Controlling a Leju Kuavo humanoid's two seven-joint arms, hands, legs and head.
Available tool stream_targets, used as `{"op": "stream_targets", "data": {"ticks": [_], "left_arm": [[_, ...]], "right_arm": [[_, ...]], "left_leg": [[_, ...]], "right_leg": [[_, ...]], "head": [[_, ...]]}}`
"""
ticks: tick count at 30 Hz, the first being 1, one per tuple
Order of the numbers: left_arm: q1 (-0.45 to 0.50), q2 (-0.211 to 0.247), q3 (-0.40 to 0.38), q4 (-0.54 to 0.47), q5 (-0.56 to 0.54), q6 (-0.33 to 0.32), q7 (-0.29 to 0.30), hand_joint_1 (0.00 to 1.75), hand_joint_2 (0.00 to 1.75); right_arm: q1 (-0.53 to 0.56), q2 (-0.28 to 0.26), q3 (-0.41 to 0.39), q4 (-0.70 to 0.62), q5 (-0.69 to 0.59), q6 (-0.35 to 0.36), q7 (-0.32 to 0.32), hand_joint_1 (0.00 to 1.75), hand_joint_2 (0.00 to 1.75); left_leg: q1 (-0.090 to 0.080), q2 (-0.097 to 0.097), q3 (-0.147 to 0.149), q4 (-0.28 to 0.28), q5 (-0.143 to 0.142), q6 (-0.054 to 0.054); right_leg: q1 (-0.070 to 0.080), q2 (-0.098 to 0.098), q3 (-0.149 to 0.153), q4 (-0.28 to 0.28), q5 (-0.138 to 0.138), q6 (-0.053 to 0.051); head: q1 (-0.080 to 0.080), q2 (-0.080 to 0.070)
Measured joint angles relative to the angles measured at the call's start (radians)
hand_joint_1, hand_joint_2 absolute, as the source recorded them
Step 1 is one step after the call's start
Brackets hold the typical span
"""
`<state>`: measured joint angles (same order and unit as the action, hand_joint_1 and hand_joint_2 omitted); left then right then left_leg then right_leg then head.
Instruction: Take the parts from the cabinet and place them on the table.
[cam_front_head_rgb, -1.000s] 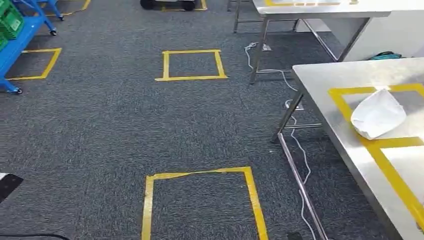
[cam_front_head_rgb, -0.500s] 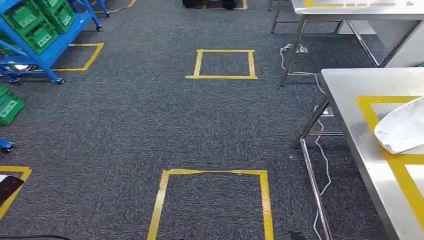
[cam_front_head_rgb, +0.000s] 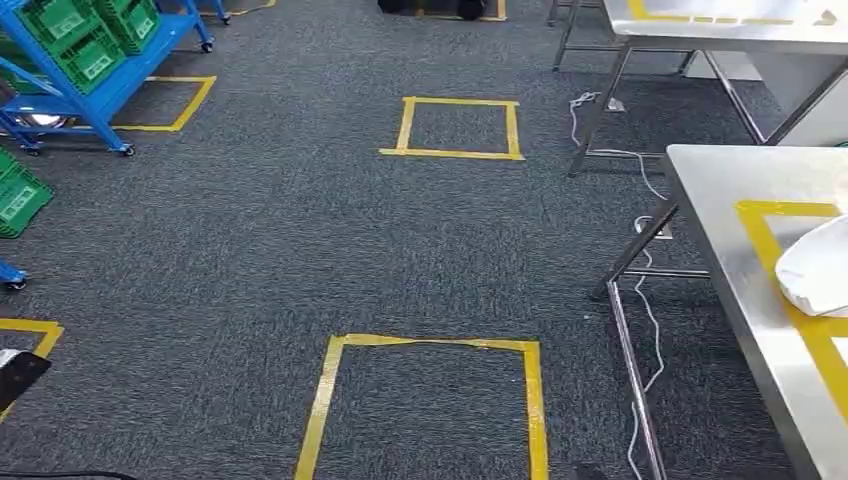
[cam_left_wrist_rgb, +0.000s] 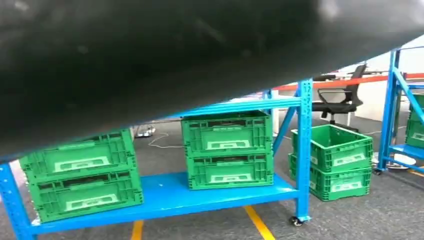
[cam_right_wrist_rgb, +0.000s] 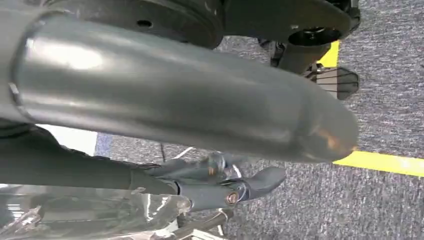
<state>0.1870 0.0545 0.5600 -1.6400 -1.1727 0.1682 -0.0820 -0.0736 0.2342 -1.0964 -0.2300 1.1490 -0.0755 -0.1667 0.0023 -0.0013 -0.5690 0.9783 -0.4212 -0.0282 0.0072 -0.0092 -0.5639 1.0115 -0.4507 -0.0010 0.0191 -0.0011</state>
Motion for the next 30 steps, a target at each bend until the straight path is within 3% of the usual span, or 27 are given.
{"op": "stream_targets", "data": {"ticks": [4,30], "left_arm": [[0.000,-0.001,0.000,0.005,0.000,0.002,-0.005,0.00,0.00],[0.013,-0.016,0.023,0.006,0.002,-0.005,-0.070,0.00,0.00]], "right_arm": [[0.000,0.000,0.000,0.000,0.001,-0.002,0.000,0.00,0.00],[0.000,0.000,-0.001,0.000,-0.014,-0.010,-0.003,0.00,0.00]], "left_leg": [[0.000,0.000,-0.002,0.000,0.002,0.003],[0.004,0.000,-0.002,0.000,0.004,0.003]], "right_leg": [[-0.001,0.000,-0.001,-0.002,0.003,0.011],[0.002,0.000,-0.004,0.001,0.003,0.011]], "head": [[-0.001,0.000],[-0.001,0.000]]}}
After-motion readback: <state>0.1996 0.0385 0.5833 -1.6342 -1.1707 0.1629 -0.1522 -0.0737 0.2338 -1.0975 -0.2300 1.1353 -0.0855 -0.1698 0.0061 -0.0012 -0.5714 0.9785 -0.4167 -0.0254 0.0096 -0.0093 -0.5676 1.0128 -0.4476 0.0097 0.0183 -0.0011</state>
